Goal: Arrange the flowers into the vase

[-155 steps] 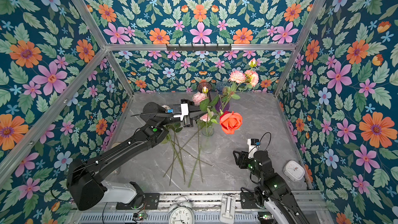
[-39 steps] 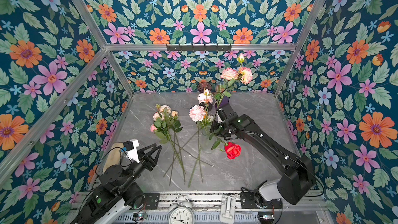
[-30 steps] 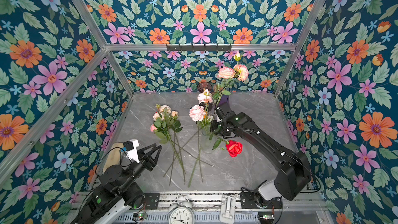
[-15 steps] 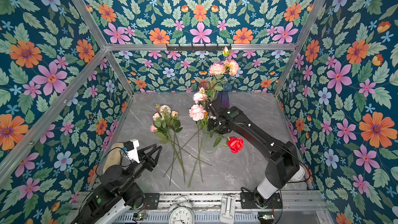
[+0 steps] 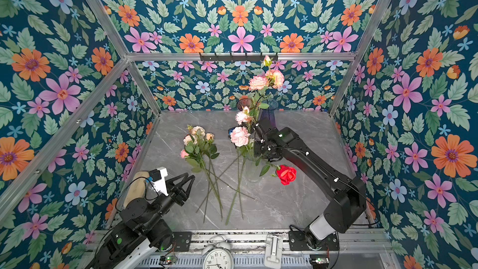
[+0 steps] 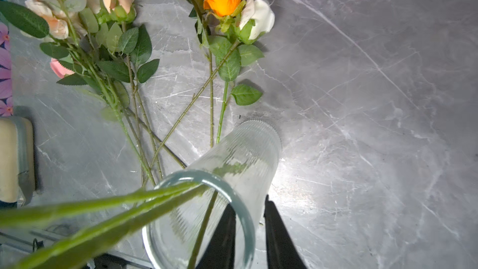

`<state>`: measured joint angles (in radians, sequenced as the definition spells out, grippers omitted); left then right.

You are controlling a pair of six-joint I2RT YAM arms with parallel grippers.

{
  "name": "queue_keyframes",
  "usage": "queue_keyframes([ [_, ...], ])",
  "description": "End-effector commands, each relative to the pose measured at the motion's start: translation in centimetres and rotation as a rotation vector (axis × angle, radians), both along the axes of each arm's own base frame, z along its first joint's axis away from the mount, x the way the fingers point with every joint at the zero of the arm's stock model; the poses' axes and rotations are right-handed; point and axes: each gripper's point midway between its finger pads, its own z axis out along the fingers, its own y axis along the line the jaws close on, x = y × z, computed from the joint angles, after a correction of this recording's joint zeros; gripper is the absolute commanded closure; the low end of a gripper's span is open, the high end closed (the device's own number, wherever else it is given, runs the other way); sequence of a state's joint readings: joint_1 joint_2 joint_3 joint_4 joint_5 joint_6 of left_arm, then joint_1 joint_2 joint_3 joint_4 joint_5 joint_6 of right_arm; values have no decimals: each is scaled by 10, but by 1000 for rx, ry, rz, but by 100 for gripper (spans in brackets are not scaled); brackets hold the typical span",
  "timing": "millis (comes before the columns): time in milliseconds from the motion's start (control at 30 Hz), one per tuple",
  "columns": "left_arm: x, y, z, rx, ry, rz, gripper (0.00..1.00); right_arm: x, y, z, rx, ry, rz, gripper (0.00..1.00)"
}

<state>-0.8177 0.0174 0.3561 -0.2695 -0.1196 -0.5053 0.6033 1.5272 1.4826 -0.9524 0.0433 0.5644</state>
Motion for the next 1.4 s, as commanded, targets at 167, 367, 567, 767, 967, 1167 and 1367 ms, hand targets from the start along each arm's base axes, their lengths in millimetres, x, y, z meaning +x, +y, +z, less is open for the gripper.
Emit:
queue_keyframes([
  [167,0,-1,3,0,-11,-3,51,-2,-13,13,15,-52,15,75],
  [367,0,-3,2,1,-11,-13,50,-6,-18,29,26,-101,19,72],
  [567,-3,-45,-13,-15,-6,-193,48,-22,-11,62,140,-178,89,66],
  [767,11,-75,-33,-18,17,-254,48,-52,-27,100,197,-267,109,65],
  [967,15,-115,-39,61,-68,-395,31,-88,-63,122,188,-342,69,66],
  [1167,24,-156,-53,226,-188,-474,29,-131,-120,128,144,-403,-77,69],
  [1367,42,-181,-74,351,-261,-491,28,-166,-142,85,203,-322,-186,72],
])
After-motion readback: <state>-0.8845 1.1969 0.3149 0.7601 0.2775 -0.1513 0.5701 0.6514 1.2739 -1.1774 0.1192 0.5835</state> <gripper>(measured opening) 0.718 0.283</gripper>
